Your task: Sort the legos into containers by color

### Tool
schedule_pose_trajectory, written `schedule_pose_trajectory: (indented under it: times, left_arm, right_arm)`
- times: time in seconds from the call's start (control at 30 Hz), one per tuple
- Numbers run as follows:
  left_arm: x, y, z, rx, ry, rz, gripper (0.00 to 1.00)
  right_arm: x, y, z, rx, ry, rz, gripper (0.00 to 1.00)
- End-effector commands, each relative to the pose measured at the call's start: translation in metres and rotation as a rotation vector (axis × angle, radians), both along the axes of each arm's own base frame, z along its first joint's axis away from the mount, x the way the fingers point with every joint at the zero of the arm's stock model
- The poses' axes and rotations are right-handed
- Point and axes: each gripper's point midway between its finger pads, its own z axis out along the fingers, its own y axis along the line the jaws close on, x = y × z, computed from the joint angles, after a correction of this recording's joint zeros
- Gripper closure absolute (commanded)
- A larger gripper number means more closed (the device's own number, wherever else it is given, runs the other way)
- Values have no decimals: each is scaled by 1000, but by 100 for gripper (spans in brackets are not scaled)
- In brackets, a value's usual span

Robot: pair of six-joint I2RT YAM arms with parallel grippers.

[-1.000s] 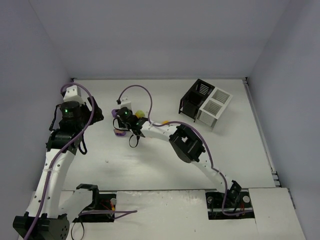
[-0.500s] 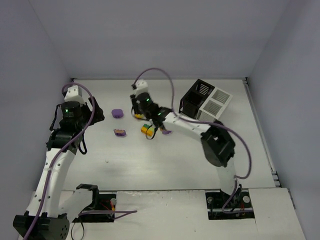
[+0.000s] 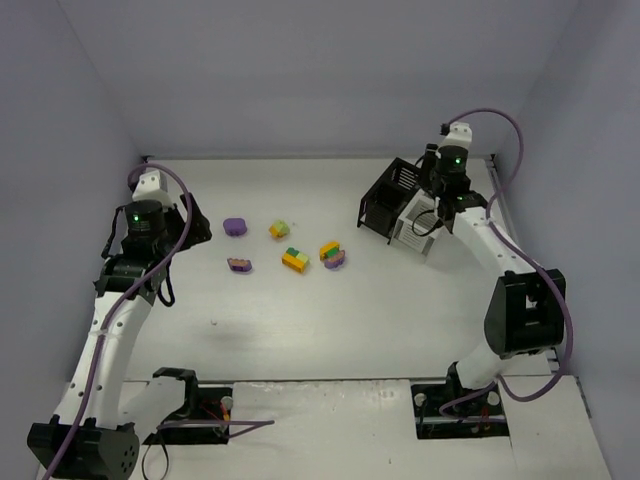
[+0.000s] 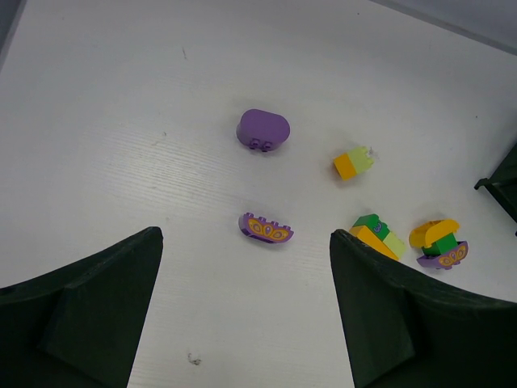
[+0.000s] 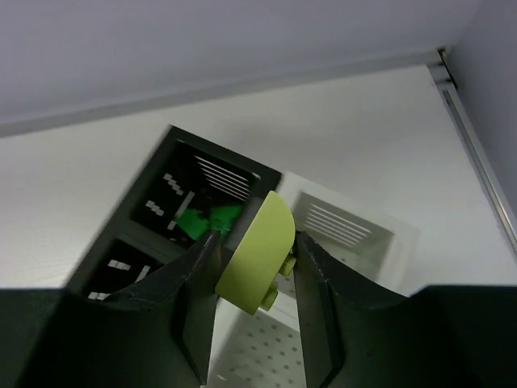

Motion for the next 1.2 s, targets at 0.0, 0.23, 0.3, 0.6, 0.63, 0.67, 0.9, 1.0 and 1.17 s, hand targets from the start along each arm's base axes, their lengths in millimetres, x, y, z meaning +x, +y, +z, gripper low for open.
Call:
schedule_pose_trajectory:
  times: [0.0, 0.23, 0.3, 0.6, 0.63, 0.67, 0.9, 1.0, 1.17]
  left_arm:
    - [11, -2, 18, -21, -72, -3, 22]
    - [12, -2, 17, -21, -69, -3, 22]
    - [12, -2, 16, -21, -66, -3, 22]
    - [13, -2, 16, -21, -63, -3, 22]
    - [13, -2, 16, -21, -63, -3, 22]
    - [13, -2, 16, -19, -64, -3, 22]
    - [12, -2, 17, -19, -66, -3, 22]
    - [13, -2, 16, -19, -64, -3, 22]
    - [12, -2, 18, -20, -69, -2, 22]
  right_arm:
    - [3, -13, 10, 35, -33, 23, 96]
    - [13, -52, -21, 70, 30, -25, 94]
    - [15, -64, -31, 72, 54, -47, 91]
    - [13, -68, -59, 87, 114, -68, 64]
    - [14, -66, -55, 86, 107, -58, 56]
    - [13, -66, -53, 83, 103, -53, 51]
    - [6, -37, -5, 74, 25, 51, 37]
    - [-5, 8, 19, 67, -14, 182, 39]
    - [-43, 124, 40, 16, -60, 545, 39]
